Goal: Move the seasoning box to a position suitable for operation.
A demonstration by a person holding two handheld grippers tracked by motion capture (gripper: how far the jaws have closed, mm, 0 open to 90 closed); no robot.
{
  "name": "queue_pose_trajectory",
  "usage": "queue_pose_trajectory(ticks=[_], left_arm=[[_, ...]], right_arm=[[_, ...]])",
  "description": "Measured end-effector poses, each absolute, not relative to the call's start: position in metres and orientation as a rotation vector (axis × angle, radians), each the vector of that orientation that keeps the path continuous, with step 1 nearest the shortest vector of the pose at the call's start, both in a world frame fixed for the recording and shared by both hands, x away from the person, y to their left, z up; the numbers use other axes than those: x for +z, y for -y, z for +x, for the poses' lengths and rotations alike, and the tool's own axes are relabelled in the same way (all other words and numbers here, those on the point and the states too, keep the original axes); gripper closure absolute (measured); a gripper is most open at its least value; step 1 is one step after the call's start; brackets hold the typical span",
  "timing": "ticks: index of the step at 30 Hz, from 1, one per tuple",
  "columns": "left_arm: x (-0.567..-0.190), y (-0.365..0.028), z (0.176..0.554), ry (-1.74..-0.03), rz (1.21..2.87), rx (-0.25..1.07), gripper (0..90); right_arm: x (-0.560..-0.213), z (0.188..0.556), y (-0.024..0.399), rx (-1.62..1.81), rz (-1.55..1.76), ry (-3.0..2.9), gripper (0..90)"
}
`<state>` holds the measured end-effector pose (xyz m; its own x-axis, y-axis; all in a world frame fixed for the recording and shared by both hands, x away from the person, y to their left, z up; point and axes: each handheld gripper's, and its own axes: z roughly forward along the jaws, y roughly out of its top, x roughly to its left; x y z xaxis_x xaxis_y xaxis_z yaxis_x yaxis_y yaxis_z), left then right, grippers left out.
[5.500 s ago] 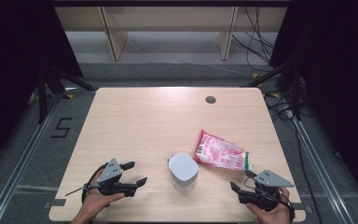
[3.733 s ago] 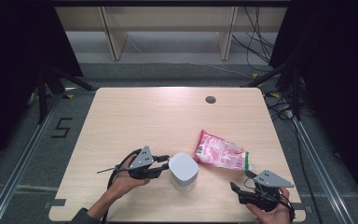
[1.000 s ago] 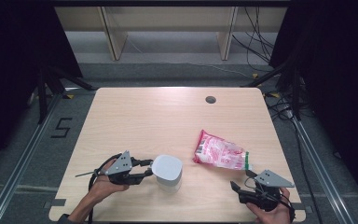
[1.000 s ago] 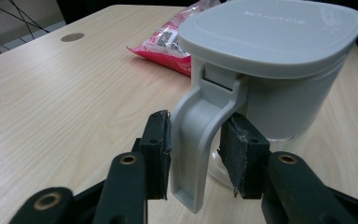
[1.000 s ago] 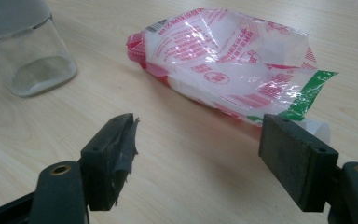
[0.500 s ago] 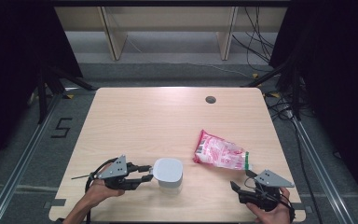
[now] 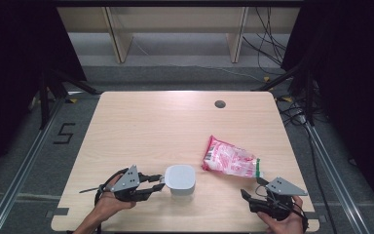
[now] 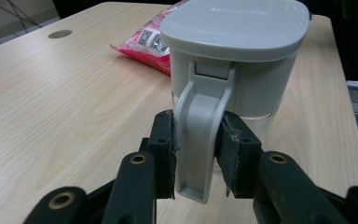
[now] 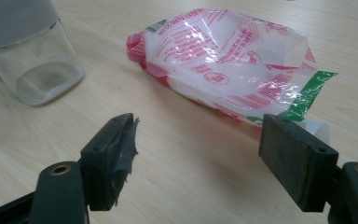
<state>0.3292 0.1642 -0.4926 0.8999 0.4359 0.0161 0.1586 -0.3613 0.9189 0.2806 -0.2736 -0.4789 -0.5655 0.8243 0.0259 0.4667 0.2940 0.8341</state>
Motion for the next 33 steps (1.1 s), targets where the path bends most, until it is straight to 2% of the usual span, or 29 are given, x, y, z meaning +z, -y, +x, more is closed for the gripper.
queue_pose_trajectory(ticks=[9, 15, 21, 27, 33], left_arm=[[-0.494, -0.164, 0.332, -0.402, 1.918, 0.246, 66.9], [-0.492, -0.162, 0.333, -0.373, 1.895, 0.218, 60.4], [-0.489, -0.159, 0.337, -0.346, 1.893, 0.196, 62.5], [-0.488, -0.154, 0.332, -0.316, 1.913, 0.247, 68.1], [-0.489, -0.153, 0.340, -0.352, 1.902, 0.264, 68.2]], right_arm=[[-0.479, 0.281, 0.273, 1.178, 1.154, -2.159, 28.0], [-0.479, 0.281, 0.273, 1.182, 1.153, -2.154, 28.0], [-0.479, 0.281, 0.273, 1.183, 1.153, -2.155, 28.0], [-0.479, 0.281, 0.273, 1.191, 1.166, -2.148, 28.0], [-0.479, 0.280, 0.272, 1.188, 1.180, -2.155, 28.0]])
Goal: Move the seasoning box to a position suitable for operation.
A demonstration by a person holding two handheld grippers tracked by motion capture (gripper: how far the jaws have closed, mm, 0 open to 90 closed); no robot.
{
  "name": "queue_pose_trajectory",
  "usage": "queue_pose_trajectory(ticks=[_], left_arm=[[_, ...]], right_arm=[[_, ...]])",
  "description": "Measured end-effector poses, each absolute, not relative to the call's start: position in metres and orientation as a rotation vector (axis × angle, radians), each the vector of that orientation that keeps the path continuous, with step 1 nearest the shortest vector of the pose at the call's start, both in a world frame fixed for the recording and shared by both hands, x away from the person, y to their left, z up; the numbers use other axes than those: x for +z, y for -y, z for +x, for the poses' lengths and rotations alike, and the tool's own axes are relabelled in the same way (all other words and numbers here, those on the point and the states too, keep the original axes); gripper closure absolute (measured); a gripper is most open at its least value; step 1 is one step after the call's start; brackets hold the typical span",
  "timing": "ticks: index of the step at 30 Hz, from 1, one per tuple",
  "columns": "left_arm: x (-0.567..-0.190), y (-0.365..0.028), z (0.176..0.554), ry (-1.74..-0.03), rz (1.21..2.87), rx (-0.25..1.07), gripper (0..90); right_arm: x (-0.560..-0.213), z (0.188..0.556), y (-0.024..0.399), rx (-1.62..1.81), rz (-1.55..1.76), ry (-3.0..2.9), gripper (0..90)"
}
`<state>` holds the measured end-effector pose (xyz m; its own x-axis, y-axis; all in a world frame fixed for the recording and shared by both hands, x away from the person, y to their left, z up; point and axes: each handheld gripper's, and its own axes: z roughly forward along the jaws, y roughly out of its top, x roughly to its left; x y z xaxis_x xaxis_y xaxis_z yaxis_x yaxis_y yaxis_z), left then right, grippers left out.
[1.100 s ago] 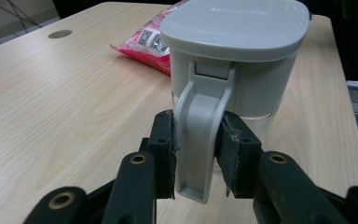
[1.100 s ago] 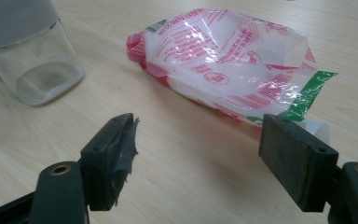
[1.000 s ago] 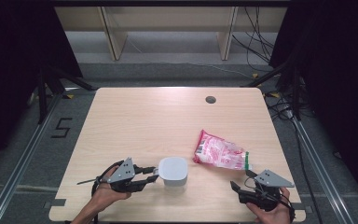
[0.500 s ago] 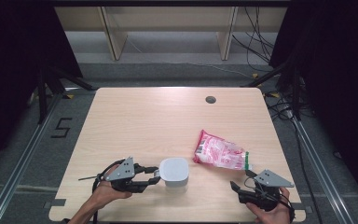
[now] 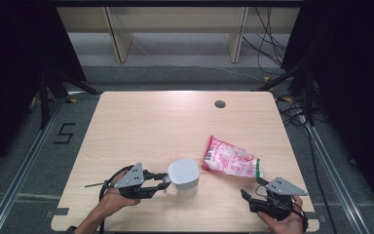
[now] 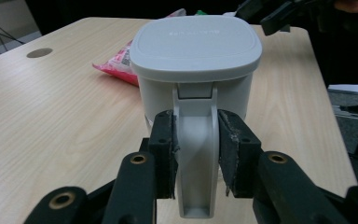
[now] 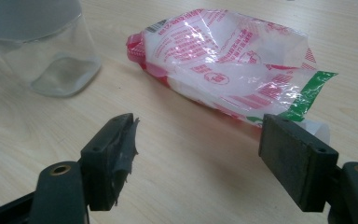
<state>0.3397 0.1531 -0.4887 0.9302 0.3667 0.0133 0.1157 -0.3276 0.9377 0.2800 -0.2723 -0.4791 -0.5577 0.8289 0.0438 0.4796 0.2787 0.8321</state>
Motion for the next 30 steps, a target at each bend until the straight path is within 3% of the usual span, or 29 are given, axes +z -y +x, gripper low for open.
queue_pose_trajectory(ticks=[27, 30], left_arm=[[-0.487, -0.151, 0.374, -0.402, 1.907, 0.335, 67.1], [-0.487, -0.153, 0.378, -0.429, 1.890, 0.353, 63.6]], right_arm=[[-0.479, 0.281, 0.273, 1.175, 1.159, -2.154, 28.0], [-0.479, 0.281, 0.273, 1.177, 1.155, -2.154, 28.0]])
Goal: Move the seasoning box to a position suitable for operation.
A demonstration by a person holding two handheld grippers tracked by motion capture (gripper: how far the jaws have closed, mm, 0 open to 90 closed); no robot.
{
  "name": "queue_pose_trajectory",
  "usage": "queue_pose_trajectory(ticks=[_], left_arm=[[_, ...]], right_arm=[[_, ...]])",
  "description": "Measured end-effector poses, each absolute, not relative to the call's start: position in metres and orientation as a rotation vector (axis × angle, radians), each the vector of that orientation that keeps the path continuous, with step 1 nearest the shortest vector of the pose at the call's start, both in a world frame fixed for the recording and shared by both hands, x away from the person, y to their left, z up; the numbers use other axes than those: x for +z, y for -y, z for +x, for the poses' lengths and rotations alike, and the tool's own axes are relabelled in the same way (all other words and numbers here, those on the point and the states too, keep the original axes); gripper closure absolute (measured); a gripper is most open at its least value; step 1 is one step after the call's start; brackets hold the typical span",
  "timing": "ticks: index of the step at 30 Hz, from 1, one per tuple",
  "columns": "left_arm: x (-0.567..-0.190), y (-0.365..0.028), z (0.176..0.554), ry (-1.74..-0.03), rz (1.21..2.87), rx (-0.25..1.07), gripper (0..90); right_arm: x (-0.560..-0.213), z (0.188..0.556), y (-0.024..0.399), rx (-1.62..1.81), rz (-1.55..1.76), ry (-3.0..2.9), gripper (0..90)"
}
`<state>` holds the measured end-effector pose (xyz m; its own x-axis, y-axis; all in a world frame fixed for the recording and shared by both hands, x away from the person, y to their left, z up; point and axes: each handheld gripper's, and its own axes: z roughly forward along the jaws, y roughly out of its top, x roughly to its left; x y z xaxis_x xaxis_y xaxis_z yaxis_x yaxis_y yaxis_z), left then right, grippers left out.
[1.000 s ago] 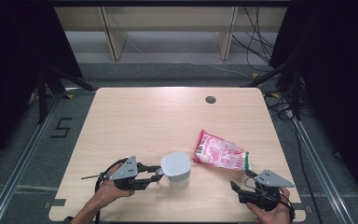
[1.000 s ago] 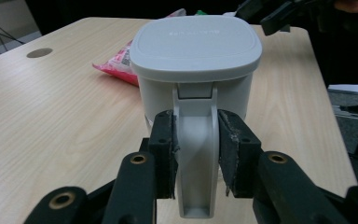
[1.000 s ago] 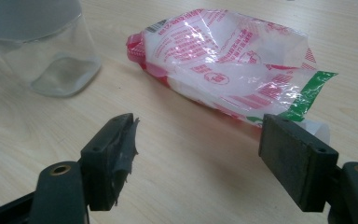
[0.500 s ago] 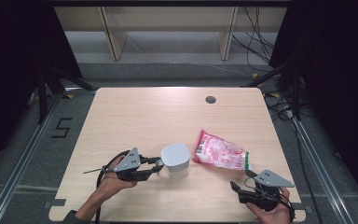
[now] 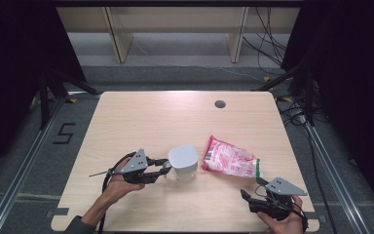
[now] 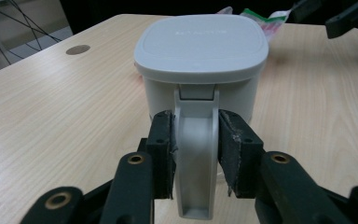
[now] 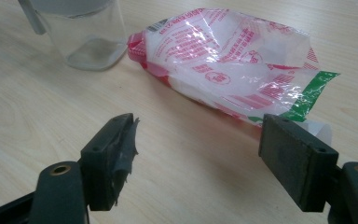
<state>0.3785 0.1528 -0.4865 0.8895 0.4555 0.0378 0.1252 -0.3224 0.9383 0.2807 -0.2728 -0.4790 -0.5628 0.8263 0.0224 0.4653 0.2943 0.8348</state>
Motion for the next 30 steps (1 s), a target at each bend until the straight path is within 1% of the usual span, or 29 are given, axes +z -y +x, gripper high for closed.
queue_pose_trajectory(ticks=[1, 3, 4, 14, 20, 22, 24, 30], left_arm=[[-0.4867, -0.1530, 0.3787, -0.454, 1.874, 0.352, 63.6], [-0.4856, -0.1556, 0.3820, -0.433, 1.878, 0.375, 62.7], [-0.4861, -0.1556, 0.3809, -0.459, 1.871, 0.363, 62.6], [-0.4861, -0.1547, 0.3829, -0.474, 1.881, 0.390, 61.1], [-0.4855, -0.1540, 0.3823, -0.499, 1.879, 0.376, 60.3], [-0.4849, -0.1554, 0.3843, -0.472, 1.880, 0.394, 58.9], [-0.4846, -0.1565, 0.3820, -0.521, 1.873, 0.375, 57.5], [-0.4793, -0.1599, 0.3779, -0.542, 1.882, 0.355, 51.6]], right_arm=[[-0.4789, 0.2801, 0.2725, 1.178, 1.167, -2.152, 28.0], [-0.4789, 0.2802, 0.2727, 1.176, 1.165, -2.154, 28.0], [-0.4790, 0.2802, 0.2727, 1.176, 1.165, -2.153, 28.0], [-0.4789, 0.2801, 0.2717, 1.186, 1.177, -2.146, 28.0], [-0.4789, 0.2803, 0.2726, 1.179, 1.168, -2.152, 28.0], [-0.4787, 0.2801, 0.2720, 1.190, 1.177, -2.143, 28.0], [-0.4790, 0.2804, 0.2727, 1.178, 1.166, -2.152, 28.0], [-0.4791, 0.2806, 0.2737, 1.180, 1.150, -2.151, 28.0]])
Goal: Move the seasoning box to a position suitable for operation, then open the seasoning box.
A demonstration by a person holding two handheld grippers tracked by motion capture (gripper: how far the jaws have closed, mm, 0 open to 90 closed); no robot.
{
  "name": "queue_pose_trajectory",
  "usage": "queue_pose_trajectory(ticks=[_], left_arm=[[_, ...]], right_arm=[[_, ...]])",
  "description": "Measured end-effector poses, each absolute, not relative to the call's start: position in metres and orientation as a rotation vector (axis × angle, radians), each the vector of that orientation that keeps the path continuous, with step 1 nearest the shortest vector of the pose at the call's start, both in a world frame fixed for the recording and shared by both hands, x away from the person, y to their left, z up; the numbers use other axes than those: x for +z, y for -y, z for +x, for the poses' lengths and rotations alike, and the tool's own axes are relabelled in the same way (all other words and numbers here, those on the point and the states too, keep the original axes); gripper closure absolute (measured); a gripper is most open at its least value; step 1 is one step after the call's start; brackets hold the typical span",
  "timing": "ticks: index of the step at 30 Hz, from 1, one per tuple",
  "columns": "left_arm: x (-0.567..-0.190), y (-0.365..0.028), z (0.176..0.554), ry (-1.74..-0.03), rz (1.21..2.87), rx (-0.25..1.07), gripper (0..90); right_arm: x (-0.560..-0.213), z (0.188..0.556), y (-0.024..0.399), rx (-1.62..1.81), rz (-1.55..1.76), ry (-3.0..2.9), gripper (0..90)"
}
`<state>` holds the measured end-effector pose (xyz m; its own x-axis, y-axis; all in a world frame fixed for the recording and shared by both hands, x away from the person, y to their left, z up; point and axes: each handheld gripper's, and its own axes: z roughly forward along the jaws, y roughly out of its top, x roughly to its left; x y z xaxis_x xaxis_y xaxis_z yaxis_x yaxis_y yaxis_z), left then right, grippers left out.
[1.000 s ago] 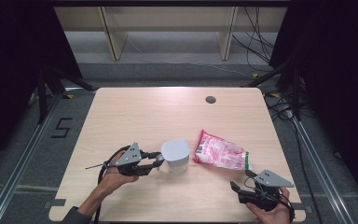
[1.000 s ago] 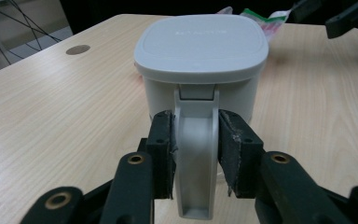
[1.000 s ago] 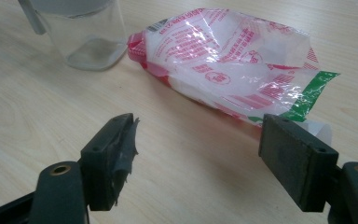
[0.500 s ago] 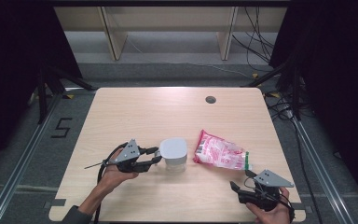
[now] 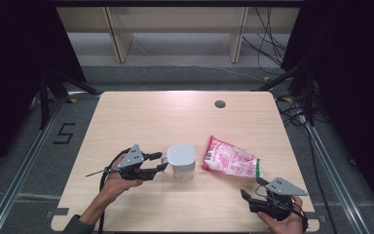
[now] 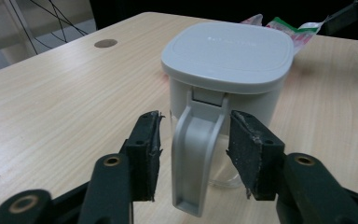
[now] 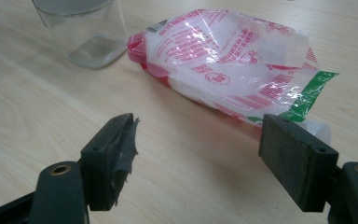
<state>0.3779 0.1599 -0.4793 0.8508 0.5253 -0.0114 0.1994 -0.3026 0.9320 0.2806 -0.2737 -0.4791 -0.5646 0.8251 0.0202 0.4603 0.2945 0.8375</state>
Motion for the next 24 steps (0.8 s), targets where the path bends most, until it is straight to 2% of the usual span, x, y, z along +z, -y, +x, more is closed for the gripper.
queue_pose_trajectory(ticks=[6, 8, 13, 21, 23, 24], left_arm=[[-0.469, -0.161, 0.370, -0.580, 1.866, 0.335, 48.3], [-0.465, -0.160, 0.367, -0.591, 1.858, 0.334, 46.7], [-0.457, -0.159, 0.364, -0.589, 1.849, 0.348, 44.0], [-0.448, -0.158, 0.365, -0.626, 1.835, 0.325, 45.9], [-0.446, -0.158, 0.367, -0.575, 1.840, 0.327, 51.2], [-0.445, -0.157, 0.365, -0.607, 1.832, 0.321, 52.9]], right_arm=[[-0.479, 0.280, 0.273, 1.189, 1.154, -2.147, 27.9], [-0.478, 0.276, 0.271, 1.195, 1.246, -2.150, 28.0], [-0.480, 0.280, 0.274, 1.184, 1.171, -2.153, 28.0], [-0.480, 0.280, 0.273, 1.195, 1.180, -2.153, 28.0], [-0.479, 0.278, 0.272, 1.181, 1.188, -2.159, 28.0], [-0.479, 0.278, 0.271, 1.197, 1.205, -2.149, 28.0]])
